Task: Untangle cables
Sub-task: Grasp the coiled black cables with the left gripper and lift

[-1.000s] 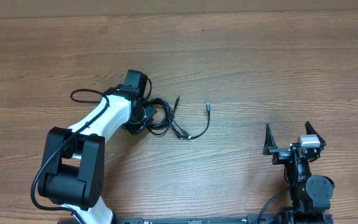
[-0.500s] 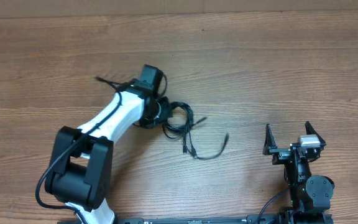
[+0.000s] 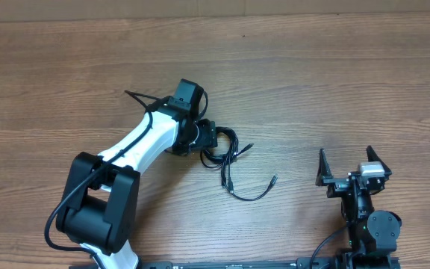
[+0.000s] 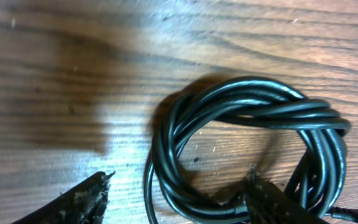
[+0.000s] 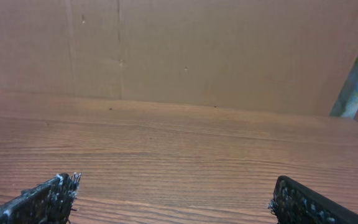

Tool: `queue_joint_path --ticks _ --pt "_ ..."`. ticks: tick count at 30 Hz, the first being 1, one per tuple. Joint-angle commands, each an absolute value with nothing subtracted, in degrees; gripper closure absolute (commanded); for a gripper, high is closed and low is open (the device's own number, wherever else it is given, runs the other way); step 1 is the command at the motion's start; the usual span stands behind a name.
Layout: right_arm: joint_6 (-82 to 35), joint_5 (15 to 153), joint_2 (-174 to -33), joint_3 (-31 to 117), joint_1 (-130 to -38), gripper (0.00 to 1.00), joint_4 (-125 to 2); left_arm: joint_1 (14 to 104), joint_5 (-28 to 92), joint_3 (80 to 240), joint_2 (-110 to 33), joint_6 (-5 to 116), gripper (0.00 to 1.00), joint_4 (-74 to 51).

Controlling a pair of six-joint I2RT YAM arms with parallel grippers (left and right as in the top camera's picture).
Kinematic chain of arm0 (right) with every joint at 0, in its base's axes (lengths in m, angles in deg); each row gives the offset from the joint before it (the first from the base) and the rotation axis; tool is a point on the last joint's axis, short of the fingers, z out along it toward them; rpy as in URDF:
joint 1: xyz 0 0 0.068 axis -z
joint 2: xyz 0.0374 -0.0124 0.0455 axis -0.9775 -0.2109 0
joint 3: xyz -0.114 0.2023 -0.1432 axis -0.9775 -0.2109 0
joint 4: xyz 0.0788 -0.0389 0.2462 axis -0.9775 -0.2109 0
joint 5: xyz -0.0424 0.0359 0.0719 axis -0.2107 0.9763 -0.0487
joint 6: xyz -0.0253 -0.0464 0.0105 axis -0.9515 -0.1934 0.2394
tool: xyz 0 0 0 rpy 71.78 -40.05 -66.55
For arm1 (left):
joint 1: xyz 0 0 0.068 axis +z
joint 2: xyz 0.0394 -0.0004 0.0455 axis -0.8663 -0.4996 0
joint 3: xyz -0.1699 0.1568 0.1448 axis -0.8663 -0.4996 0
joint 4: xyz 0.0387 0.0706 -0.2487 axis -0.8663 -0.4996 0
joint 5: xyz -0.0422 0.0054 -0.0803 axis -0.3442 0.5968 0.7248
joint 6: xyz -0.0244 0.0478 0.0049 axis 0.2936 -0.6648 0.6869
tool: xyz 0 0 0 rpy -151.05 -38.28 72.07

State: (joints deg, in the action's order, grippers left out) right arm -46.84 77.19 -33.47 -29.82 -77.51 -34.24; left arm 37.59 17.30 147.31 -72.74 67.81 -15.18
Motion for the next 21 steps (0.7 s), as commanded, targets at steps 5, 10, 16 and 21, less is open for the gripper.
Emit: queue_joint_path --ticks 5,10,16,21 --pt "-47.1 76.8 -33.0 -30.4 -77.8 0.00 -33.9 31.7 8.4 148.4 -73.6 84.7 0.50 -16.1" --pt "-47.1 76.8 -33.0 -30.4 -77.8 0.00 -33.9 27.2 -0.7 148.4 -74.2 88.1 0.55 -16.1" --pt "-47.1 76.8 -33.0 -30.4 -77.8 0.00 -33.9 26.6 -3.2 148.4 -76.6 88.1 0.59 -17.5" --pt "-47.1 76.8 -33.0 -30.4 -77.8 0.00 -33.9 26.6 -3.2 148.5 -76.8 85.7 0.96 -17.5"
